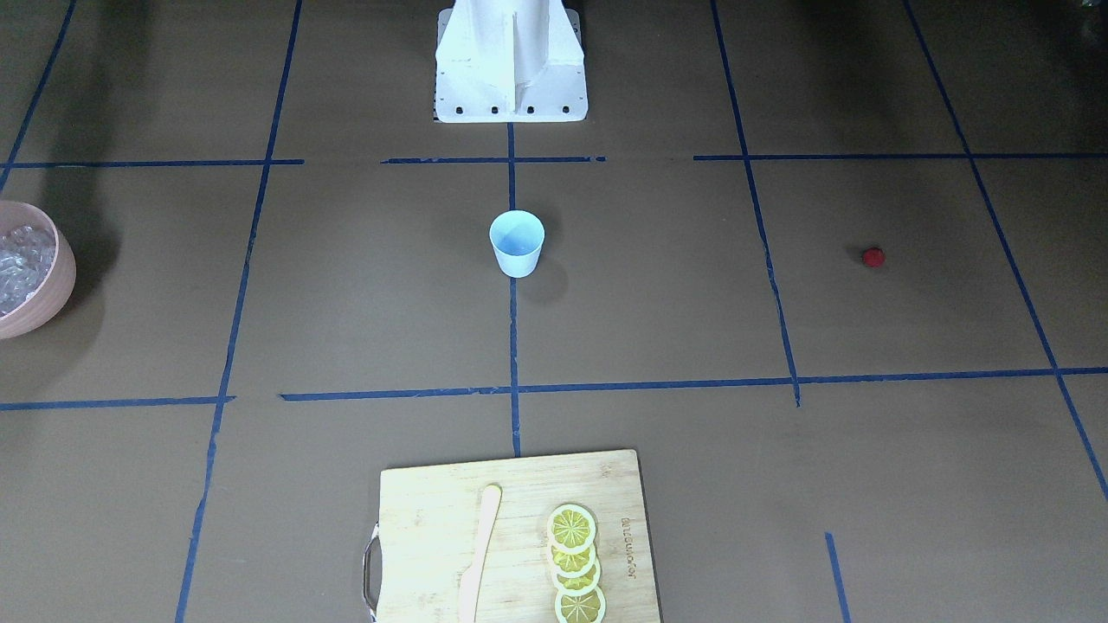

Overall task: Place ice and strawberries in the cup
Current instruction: 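Lower the right gripper into the pink bowl and grasp ice cubes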

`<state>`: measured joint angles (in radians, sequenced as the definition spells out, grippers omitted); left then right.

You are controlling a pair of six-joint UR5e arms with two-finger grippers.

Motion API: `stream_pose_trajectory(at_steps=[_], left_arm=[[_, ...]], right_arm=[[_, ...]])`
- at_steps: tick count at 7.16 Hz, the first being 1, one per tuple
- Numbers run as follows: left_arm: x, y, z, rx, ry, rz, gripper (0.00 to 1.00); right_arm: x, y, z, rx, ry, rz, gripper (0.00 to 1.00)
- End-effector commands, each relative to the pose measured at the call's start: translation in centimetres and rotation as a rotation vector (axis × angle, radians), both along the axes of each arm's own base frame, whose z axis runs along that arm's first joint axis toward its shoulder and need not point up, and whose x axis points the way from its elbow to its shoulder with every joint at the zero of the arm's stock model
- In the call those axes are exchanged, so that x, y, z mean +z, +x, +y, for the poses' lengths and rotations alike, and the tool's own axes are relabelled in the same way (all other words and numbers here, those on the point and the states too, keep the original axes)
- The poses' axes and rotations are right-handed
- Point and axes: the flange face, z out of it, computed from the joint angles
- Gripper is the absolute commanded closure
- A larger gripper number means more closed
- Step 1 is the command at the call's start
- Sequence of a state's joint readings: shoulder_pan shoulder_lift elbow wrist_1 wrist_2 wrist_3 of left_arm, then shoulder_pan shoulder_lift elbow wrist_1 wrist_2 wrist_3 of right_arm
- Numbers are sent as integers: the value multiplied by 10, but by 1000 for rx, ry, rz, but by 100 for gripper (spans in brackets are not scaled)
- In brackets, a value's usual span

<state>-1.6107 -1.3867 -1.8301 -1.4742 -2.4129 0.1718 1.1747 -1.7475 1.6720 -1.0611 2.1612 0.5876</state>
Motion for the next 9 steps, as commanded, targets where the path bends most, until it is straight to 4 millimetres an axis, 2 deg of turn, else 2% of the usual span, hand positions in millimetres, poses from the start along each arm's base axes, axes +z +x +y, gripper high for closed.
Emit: stream_pose_trajectory(at_steps=[1, 2, 3, 5, 6, 8, 9], left_arm=[[0, 0, 0, 1, 1, 0, 0], [-1, 0, 0, 1, 3, 0, 0], [-1, 0, 0, 1, 3, 0, 0], [-2, 0, 0, 1, 6, 0, 0], [-2, -1, 0, 0, 7, 0, 0], [-3, 0, 0, 1, 9, 0, 0], [-3, 0, 0, 1, 9, 0, 0]], right_arm=[[1, -1, 1, -6, -2, -1, 57], [1, 0, 1, -6, -3, 0, 75], [0, 0, 2, -7, -2, -2, 88], [-6, 1, 3, -1, 9, -7, 94], [-21, 7, -3, 16, 32, -19, 94], [-62, 9, -16, 33, 92, -45, 94], [-97, 0, -38, 25, 63, -51, 93]])
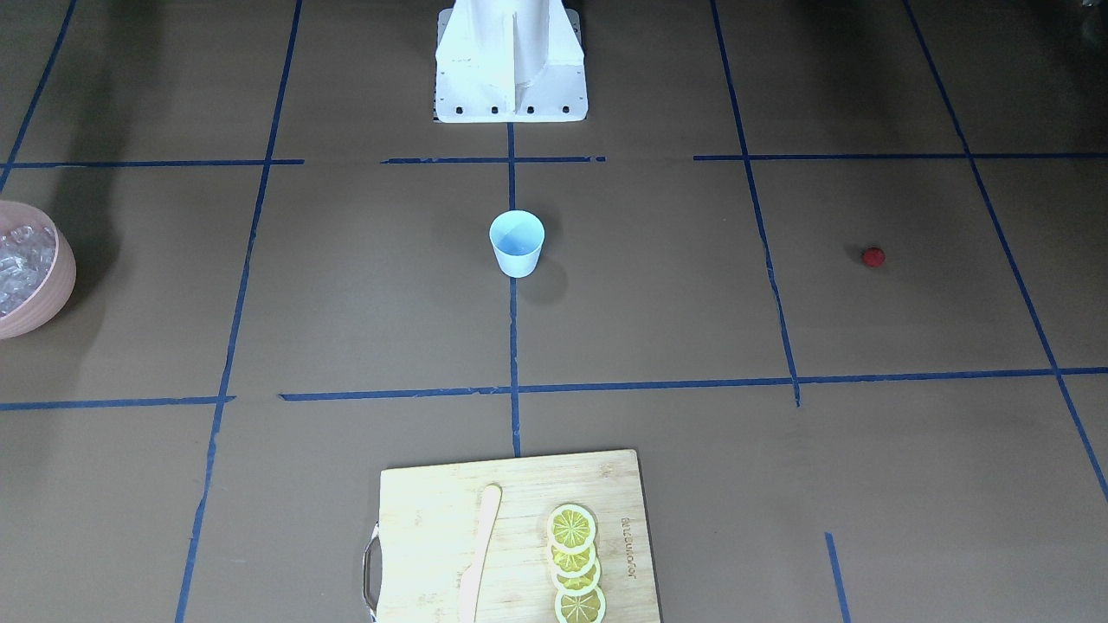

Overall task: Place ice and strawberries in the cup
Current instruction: 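Lower the right gripper into the pink bowl and grasp ice cubes, then carry the ice with the right gripper over the light-blue cup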

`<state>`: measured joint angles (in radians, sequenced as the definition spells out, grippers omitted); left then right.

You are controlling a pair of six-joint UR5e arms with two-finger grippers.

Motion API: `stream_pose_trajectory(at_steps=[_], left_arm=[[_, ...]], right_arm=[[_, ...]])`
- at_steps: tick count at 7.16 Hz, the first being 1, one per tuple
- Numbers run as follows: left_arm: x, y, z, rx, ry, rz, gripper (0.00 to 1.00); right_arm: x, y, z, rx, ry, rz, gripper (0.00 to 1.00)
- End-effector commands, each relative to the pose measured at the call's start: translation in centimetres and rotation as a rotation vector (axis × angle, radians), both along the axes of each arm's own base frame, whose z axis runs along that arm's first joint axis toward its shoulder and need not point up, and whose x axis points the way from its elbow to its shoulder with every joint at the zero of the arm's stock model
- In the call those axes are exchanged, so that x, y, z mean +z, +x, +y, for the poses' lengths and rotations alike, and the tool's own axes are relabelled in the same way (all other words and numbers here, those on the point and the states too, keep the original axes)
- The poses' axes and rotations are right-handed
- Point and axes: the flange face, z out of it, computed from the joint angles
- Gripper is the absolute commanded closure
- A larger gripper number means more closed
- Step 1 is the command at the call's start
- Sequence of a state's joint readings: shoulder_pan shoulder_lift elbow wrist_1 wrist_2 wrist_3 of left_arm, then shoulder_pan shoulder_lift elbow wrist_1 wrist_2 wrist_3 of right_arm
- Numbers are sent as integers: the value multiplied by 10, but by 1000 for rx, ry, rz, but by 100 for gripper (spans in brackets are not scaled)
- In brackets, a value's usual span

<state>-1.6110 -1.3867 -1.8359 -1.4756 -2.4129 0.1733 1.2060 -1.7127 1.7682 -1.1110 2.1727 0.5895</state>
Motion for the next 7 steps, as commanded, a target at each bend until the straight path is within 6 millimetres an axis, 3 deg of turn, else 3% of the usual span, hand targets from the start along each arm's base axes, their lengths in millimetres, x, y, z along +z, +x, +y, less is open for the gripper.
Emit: stream_pose_trajectory(at_steps=[1, 2, 4, 6, 7], left_arm=[[-2, 0, 0, 0, 3, 0, 0], [-3, 0, 0, 0, 6, 0, 0], [-3, -1, 0, -1, 5, 0, 0], [-2, 0, 0, 0, 3, 1, 0], [-2, 0, 0, 0, 3, 1, 0]], right_arm=[[-85, -18, -51, -10, -5, -8, 93], [-120, -40, -54, -49, 27, -20, 92], [-184, -103, -55, -145, 126, -72, 92], [-229, -171, -48, -225, 151, -103, 94], [-280, -213, -42, -198, 113, -134, 93]])
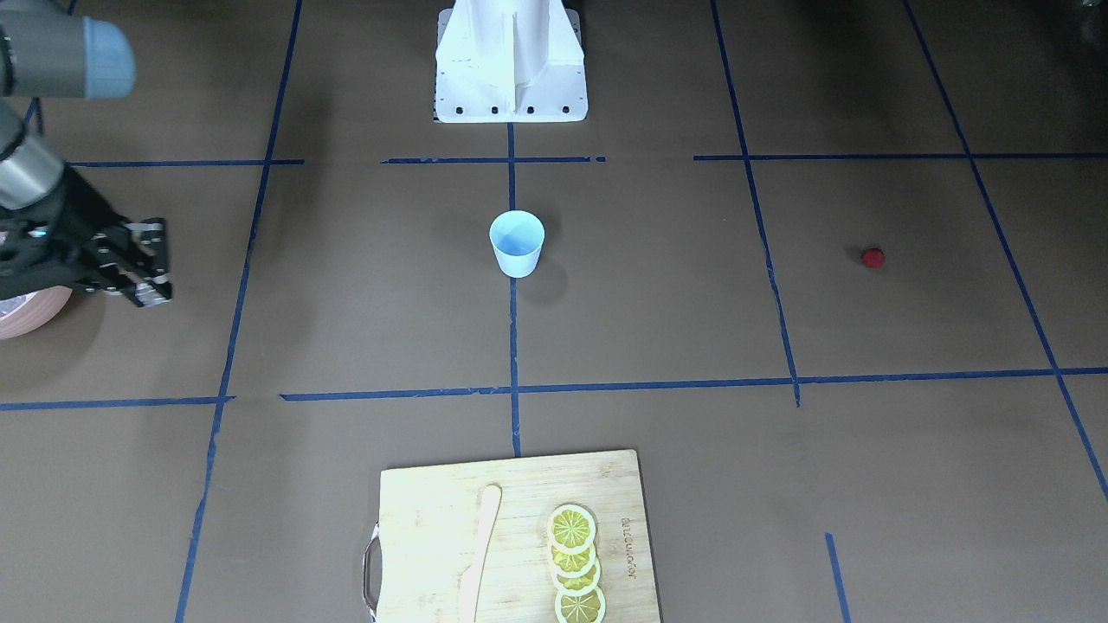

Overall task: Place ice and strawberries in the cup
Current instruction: 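Carry the ice with the right gripper over the light-blue cup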

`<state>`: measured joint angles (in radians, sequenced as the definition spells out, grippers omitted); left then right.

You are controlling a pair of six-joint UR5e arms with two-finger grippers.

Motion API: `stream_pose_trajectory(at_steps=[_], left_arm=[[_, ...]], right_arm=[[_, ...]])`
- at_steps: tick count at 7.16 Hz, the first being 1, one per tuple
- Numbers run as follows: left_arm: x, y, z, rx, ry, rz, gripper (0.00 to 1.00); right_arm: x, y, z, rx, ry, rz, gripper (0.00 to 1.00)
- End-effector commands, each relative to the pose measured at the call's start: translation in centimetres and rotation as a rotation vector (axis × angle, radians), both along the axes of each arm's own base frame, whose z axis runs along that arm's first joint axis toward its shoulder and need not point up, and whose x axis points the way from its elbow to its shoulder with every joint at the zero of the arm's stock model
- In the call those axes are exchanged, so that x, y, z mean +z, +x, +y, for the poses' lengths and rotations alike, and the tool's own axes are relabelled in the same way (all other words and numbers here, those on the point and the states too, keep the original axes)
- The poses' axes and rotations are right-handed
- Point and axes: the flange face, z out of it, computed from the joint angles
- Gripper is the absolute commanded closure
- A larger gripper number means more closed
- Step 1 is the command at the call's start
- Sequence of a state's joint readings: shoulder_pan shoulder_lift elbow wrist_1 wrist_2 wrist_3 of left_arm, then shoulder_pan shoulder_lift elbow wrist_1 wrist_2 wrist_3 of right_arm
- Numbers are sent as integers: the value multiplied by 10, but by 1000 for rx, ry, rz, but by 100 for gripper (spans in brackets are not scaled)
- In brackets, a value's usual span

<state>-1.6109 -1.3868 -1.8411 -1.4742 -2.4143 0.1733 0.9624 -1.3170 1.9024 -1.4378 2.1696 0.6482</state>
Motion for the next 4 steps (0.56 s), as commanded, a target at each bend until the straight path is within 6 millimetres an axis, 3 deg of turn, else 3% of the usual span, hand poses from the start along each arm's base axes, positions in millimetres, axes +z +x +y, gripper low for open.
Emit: stream_pose_trajectory(at_steps=[1, 2, 4], left_arm=[[0, 0, 0, 0, 0, 0, 0], [0, 0, 0, 0, 0, 0, 0], [0, 1, 0, 3, 0, 0, 0]], right_arm=[[-98, -111, 33, 19, -77, -39, 93], [-136, -158, 55, 50, -79, -35, 93], [-212, -221, 86, 84, -126, -9, 93]])
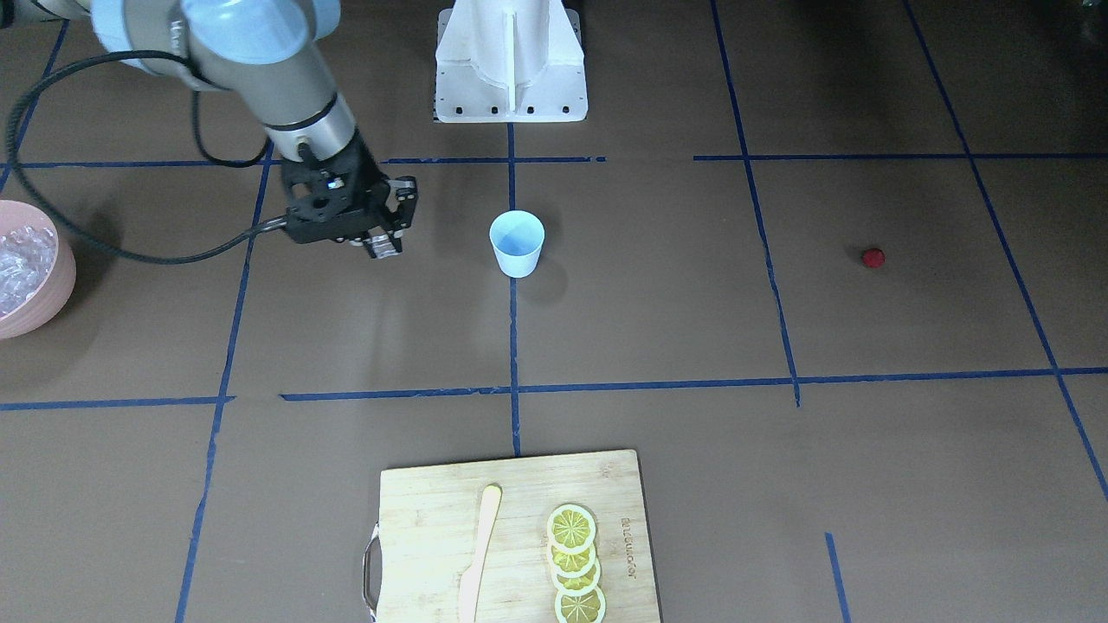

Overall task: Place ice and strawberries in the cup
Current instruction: 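Carry the ice with the right gripper over the light-blue cup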

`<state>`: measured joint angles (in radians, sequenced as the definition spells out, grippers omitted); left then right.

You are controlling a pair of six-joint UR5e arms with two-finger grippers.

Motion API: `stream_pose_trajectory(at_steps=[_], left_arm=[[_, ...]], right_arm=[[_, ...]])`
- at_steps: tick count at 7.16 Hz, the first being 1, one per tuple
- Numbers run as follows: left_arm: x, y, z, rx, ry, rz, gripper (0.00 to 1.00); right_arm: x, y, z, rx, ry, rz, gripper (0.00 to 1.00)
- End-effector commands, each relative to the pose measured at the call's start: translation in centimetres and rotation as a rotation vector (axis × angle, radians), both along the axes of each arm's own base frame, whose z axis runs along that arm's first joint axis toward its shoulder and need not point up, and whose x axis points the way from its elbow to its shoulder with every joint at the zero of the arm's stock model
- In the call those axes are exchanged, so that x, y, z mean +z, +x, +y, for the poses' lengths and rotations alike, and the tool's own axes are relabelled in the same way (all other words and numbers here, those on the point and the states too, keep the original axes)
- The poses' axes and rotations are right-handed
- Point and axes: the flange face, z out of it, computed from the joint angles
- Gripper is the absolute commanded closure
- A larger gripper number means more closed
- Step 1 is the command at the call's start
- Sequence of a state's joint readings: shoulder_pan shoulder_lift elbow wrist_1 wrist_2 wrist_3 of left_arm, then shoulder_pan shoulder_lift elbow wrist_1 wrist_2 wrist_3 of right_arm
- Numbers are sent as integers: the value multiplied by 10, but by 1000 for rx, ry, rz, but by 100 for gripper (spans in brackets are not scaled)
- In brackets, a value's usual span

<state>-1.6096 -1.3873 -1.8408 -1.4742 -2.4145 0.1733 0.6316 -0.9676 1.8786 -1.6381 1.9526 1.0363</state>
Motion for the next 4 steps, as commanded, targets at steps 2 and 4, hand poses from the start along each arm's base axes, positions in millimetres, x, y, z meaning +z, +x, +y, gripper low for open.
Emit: stream_pose_trajectory(at_steps=[2, 4], left_arm=[[-1, 2, -1, 5, 2, 0, 0], [0, 2, 0, 5, -1, 0, 0]], right_arm=[[-71, -118, 37, 46, -26, 98, 92], [-62, -150, 45, 36, -30, 147, 90]])
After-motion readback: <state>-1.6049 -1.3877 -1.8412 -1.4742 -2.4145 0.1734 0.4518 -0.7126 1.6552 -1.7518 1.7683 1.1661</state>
